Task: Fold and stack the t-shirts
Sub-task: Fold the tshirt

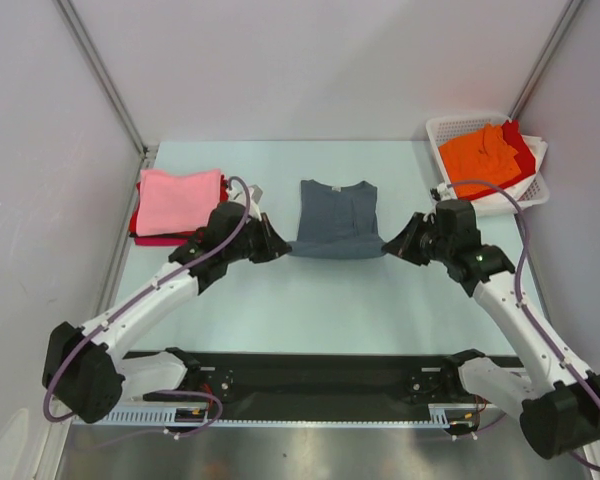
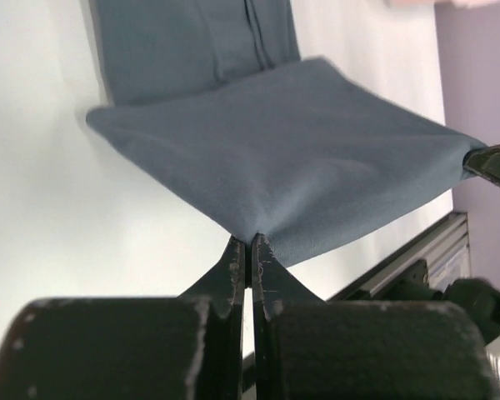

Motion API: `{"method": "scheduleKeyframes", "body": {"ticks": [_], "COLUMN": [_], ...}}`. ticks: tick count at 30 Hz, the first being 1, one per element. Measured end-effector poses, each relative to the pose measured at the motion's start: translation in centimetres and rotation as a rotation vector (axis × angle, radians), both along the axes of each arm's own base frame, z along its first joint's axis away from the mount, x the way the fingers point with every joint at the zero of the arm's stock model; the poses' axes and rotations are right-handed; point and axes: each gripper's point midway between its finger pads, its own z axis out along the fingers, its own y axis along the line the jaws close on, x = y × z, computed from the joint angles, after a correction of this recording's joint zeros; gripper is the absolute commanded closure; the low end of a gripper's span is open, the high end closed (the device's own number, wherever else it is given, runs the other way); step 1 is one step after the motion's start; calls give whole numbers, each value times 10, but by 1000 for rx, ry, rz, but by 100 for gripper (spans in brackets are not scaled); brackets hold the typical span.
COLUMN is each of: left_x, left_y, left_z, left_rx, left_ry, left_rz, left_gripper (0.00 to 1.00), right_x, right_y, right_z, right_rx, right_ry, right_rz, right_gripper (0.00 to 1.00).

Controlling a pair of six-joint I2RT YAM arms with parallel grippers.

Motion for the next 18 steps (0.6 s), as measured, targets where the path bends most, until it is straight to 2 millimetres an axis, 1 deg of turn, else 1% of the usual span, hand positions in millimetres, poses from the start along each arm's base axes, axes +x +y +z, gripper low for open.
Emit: {"method": "scheduleKeyframes", "body": {"ticks": [3, 7, 9, 13, 18], "left_x": [22, 52, 70, 104, 144], "left_y": [-1, -2, -5, -11, -15], "left_z": [13, 19, 17, 7, 1], "left_rx": [-8, -9, -10, -13, -20], "left_ry": [-13, -7, 13, 53, 70], "left_rz": [16, 42, 47, 52, 64], "left_gripper": [100, 100, 100, 100, 100], "right_x": [23, 56, 69, 103, 145], "right_y": [-2, -9, -13, -21, -23], "right_z": [8, 4, 0, -7, -18], "right_rx": [-10, -19, -18, -8, 3], "right_ry": [3, 30, 49, 74, 104], "right_rz": [-21, -57, -74, -105, -119], "right_gripper": [100, 100, 100, 100, 100]}}
